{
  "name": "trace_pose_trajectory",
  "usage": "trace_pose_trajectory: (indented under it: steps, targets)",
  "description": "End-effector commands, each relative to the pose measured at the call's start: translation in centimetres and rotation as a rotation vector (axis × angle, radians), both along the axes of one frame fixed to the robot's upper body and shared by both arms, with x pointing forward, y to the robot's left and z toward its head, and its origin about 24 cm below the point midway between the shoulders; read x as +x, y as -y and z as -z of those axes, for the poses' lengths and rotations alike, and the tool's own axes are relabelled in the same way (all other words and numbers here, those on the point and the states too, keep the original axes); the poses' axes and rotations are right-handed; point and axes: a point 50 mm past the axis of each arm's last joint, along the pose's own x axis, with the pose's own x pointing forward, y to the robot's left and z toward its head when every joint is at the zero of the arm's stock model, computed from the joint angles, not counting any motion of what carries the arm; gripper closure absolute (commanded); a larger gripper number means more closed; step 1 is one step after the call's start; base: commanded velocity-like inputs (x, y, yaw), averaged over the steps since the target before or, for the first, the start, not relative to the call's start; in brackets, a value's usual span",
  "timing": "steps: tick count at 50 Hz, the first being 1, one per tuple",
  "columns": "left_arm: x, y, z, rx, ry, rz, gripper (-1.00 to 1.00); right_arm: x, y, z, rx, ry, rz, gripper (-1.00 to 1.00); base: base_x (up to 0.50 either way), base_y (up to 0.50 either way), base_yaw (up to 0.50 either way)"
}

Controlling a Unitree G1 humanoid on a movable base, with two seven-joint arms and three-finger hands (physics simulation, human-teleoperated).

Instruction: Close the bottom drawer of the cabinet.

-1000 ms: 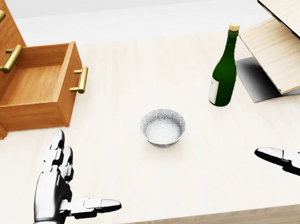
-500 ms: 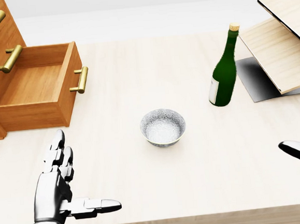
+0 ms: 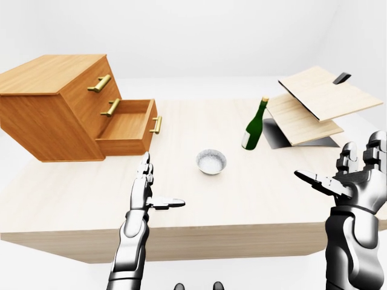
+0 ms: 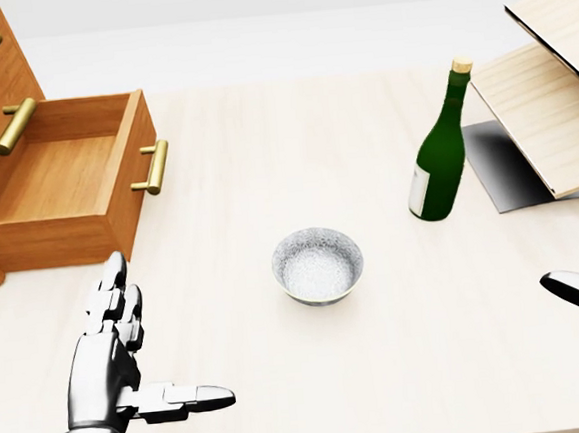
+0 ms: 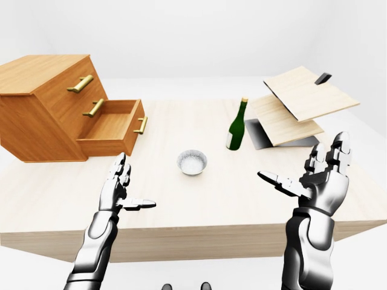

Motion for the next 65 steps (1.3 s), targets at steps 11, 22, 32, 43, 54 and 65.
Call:
trace_pose_trajectory:
  steps: [11, 22, 32, 43, 54, 65]
  targets:
    - [0.0, 0.1, 0.4, 0.003, -0.005, 0.0, -1.0, 0.1, -0.1, 0.4, 0.005, -0.013, -0.012, -1.0, 0.25, 0.0, 0.0]
    - [0.0, 0.0, 0.4, 0.003, -0.005, 0.0, -1.0, 0.3, 0.0, 0.5, 0.007, -0.02, -0.015, -1.0, 0.28, 0.0, 0.0]
    - [0.0, 0.0, 0.4, 0.003, -0.005, 0.0, -1.0, 0.1, -0.1, 0.3, 0.004, -0.009, -0.014, -1.0, 0.28, 0.0, 0.0]
    - [0.1, 0.0, 0.5, 0.005, -0.007, -0.001, -1.0, 0.0, -0.1, 0.3, 0.008, -0.008, -0.012, -1.0, 0.28, 0.0, 0.0]
    - [1.9, 0.5, -1.0, 0.012, 0.006, 0.007, -1.0, 0.1, -0.2, 0.5, 0.009, -0.017, -0.021, -1.0, 0.02, 0.0, 0.0]
    - [5.7, 0.0, -2.1, 0.038, 0.01, -0.025, -1.0, 0.2, -0.2, 0.9, 0.012, -0.028, -0.028, -1.0, 0.0, 0.0, 0.0]
